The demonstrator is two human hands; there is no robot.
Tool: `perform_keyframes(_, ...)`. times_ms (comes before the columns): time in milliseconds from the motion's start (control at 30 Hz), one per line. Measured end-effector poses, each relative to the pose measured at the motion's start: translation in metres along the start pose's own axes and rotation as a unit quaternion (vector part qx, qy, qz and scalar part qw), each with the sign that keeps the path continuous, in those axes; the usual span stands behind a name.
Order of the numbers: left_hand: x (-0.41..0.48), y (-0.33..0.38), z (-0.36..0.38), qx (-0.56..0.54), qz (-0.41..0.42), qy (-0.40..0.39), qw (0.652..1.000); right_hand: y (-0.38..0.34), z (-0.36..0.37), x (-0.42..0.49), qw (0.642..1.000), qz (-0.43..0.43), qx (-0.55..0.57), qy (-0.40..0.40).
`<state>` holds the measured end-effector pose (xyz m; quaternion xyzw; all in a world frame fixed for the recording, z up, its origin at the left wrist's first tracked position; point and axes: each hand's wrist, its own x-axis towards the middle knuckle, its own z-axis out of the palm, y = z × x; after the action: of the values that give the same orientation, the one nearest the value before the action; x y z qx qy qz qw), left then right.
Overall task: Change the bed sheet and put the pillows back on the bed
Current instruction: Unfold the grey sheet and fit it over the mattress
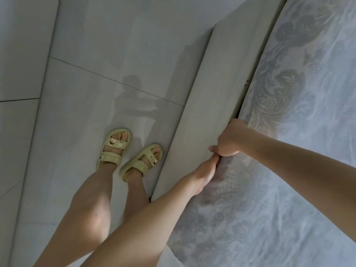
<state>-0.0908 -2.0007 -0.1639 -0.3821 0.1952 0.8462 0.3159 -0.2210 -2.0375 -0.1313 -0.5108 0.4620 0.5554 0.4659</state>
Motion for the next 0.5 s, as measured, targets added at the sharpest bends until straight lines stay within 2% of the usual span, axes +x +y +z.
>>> perform_keyframes(67,-0.01,-0.016,-0.014,0.037,0.052,0.082,0.995,-0.011,-0.002,0.007,0.999,0.02,-0.007,-0.046)
perform_keyframes(133,-0.023,-0.036,-0.033,0.088,0.126,0.183,0.971,-0.02,0.001,0.012,0.996,0.04,-0.005,-0.083)
perform_keyframes(167,-0.029,-0.046,-0.042,0.114,0.143,0.202,0.962,-0.024,0.003,0.013,0.995,0.04,0.005,-0.088)
perform_keyframes(267,-0.036,-0.073,-0.058,0.144,0.105,0.139,0.974,-0.031,0.006,0.009,0.996,0.015,0.084,-0.012)
perform_keyframes(333,-0.041,-0.087,-0.053,0.119,0.072,0.1,0.985,-0.037,0.013,0.0,0.989,-0.009,0.139,0.059)
perform_keyframes(500,-0.046,-0.114,-0.038,-0.021,0.075,0.098,0.992,-0.054,0.041,-0.01,0.979,-0.033,0.079,0.185)
